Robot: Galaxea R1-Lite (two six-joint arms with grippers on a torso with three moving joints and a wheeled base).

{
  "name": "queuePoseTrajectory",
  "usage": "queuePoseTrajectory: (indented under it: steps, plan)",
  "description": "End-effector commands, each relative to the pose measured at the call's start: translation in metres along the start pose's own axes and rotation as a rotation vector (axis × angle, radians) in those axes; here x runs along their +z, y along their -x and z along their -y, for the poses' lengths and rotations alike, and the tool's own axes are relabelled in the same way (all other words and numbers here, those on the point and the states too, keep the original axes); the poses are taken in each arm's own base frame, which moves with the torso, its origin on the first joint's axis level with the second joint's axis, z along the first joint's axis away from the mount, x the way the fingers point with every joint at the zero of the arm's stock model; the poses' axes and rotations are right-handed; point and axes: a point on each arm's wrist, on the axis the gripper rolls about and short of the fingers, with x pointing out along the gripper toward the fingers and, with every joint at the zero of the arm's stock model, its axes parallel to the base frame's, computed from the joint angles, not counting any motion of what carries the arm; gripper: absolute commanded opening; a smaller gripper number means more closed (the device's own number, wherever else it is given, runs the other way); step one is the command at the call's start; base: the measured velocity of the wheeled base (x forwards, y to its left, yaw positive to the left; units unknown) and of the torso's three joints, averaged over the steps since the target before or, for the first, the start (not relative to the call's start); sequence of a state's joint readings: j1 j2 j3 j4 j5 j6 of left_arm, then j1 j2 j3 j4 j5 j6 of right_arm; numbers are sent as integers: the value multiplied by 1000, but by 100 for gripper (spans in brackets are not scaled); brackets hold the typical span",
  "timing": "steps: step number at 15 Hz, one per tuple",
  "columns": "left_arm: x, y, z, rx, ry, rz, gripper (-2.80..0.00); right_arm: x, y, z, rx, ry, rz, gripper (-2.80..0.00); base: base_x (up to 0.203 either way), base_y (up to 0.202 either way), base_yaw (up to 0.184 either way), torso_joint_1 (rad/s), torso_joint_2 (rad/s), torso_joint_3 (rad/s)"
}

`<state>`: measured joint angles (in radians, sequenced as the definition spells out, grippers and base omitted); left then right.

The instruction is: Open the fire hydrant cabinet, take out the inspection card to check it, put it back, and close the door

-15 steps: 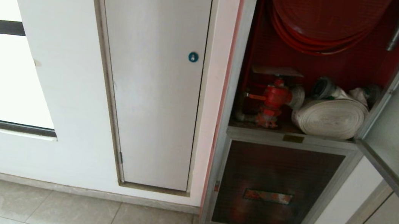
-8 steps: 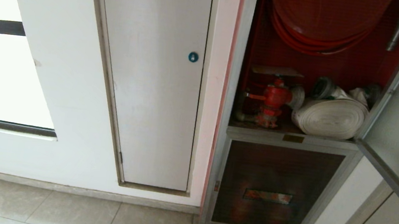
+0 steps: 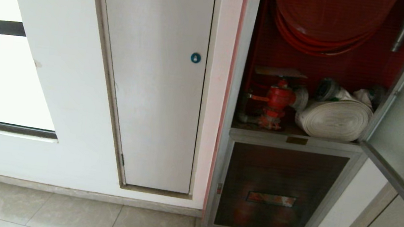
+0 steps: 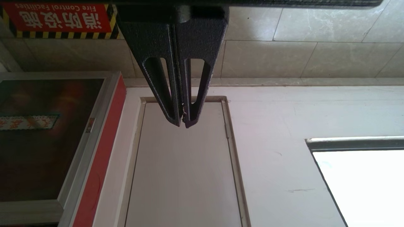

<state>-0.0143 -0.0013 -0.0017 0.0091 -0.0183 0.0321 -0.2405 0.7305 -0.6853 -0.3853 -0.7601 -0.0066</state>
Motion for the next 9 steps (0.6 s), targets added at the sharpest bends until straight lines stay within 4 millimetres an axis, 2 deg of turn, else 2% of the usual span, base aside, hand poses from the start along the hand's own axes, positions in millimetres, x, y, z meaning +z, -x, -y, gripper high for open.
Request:
queuePoseTrajectory:
  steps: [1,5,9]
  plan:
    - [0,0,0,0,0,0,-280,-7,-12,-8,-3,37,-26,-280,0,0,0,0,0,0]
    - [0,0,0,0,0,0,-280,-17,-36,-14,-83,80,-58,-280,0,0,0,0,0,0]
    - [0,0,0,0,0,0,-280,-25,-49,-1,-134,70,-67,-280,0,0,0,0,0,0]
